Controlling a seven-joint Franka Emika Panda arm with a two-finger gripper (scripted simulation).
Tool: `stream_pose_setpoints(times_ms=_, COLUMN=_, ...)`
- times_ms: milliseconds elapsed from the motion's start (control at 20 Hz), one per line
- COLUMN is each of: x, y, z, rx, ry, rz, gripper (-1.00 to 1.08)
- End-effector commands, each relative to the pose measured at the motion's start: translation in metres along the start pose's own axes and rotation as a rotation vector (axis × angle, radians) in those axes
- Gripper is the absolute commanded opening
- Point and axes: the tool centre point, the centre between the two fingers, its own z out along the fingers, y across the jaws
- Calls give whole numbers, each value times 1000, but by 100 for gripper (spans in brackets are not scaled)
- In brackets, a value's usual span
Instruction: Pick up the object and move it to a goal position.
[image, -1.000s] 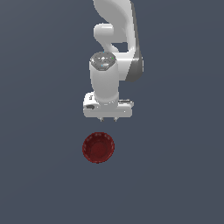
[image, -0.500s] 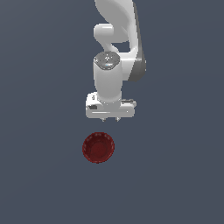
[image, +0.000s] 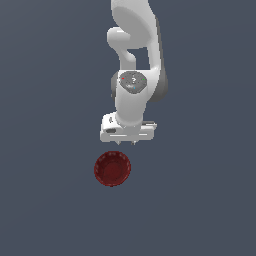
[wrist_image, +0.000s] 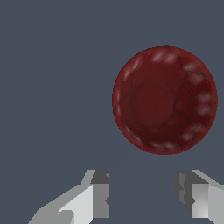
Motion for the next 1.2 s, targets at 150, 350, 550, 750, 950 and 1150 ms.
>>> stream_pose_setpoints(times_ms=150, x=13, y=-2, z=25, rx=-98, ry=-5, rz=-96, gripper=28)
stream_pose_setpoints(times_ms=350, x=24, y=-5, z=47, rx=-184, ry=-8, rz=-185, gripper=28)
stream_pose_setpoints(times_ms=550, x=32, y=-8, z=64, rx=-253, ry=-9, rz=-261, gripper=28)
stream_pose_setpoints(times_ms=750, x=38, y=-11, z=76, rx=-304, ry=-9, rz=-319, gripper=28)
stream_pose_setpoints(times_ms=950, x=42, y=-14, z=84, rx=-337, ry=-9, rz=-357, gripper=28)
stream_pose_setpoints(times_ms=1150, x=44, y=-15, z=87, rx=-351, ry=-9, rz=-373, gripper=28)
